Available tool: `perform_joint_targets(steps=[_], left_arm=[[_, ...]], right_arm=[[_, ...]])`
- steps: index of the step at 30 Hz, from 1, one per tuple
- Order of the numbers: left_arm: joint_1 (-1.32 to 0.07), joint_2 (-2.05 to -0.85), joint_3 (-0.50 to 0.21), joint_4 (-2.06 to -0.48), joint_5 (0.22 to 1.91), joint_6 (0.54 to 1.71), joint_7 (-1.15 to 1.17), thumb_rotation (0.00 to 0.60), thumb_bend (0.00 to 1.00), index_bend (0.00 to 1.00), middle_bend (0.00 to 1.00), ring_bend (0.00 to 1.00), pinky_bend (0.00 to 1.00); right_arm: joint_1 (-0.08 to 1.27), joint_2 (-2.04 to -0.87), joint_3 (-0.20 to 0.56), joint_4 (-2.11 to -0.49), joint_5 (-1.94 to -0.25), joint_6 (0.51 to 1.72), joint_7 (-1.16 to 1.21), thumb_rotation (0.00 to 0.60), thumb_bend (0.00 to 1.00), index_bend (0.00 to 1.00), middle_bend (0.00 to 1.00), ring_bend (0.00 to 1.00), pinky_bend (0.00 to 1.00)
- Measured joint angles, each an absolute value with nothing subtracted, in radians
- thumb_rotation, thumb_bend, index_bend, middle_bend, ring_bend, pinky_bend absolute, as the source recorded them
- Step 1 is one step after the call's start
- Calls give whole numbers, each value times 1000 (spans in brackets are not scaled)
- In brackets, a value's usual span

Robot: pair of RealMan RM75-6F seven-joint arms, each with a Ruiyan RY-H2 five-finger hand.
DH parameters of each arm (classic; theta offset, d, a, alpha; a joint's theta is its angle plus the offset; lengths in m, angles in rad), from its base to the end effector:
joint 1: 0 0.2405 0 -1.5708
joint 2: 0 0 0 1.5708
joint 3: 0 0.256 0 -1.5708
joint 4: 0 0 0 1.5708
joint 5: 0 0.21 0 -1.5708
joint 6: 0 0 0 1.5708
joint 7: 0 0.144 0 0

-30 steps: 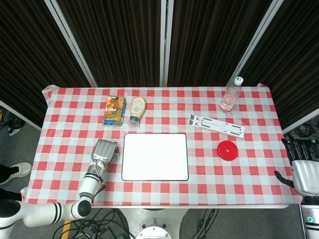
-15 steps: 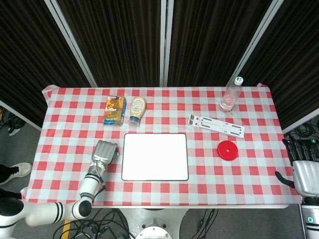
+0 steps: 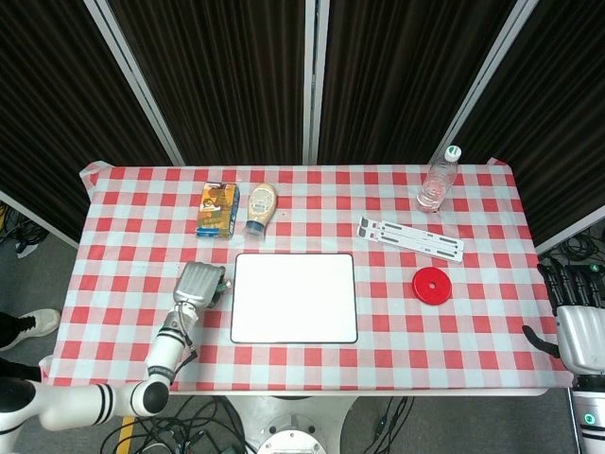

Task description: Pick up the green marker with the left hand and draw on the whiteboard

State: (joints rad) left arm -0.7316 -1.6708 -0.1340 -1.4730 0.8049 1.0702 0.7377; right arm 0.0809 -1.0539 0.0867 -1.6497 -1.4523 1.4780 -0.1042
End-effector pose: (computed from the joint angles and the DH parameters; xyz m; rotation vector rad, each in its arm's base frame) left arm -0.1710 0.3231 -0.0499 -1.8070 -0.9161 -0.6014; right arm -0.3120 -0.1871 0.1834 1.3669 -0.8044 0.8053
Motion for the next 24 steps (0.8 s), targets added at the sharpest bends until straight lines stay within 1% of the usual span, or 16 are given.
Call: perform_joint_targets(steps=[5,10,15,18,24], left_arm=[[-730,-1644,-177,-1496,871,1031,563,600,427,584,616,911,999],[-746,-1663,-208,-1452,1033,979,318,600,428,584,614,881,977],[-787,-1730,-212,-1307,1240,940,84,600,427,584,613,862,966],[-817,-1770,-207,-1206,1323,921,-30,600,426,583,613,851,962],[-862,-1843,-181,-1047,1404,898,-175,600,427,583,613,839,960]], right_arm=[[76,-1053,84,-1651,-1453,1482,-103,600,94,0,0,0,0],[73,-1051,80,-1652,-1455,1480,-99,600,94,0,0,0,0],[68,-1046,80,-1653,-1452,1484,-96,600,94,0,0,0,0],[67,-1044,79,-1655,-1450,1483,-96,600,94,0,0,0,0],[69,-1048,77,-1658,-1445,1471,-101,600,94,0,0,0,0]])
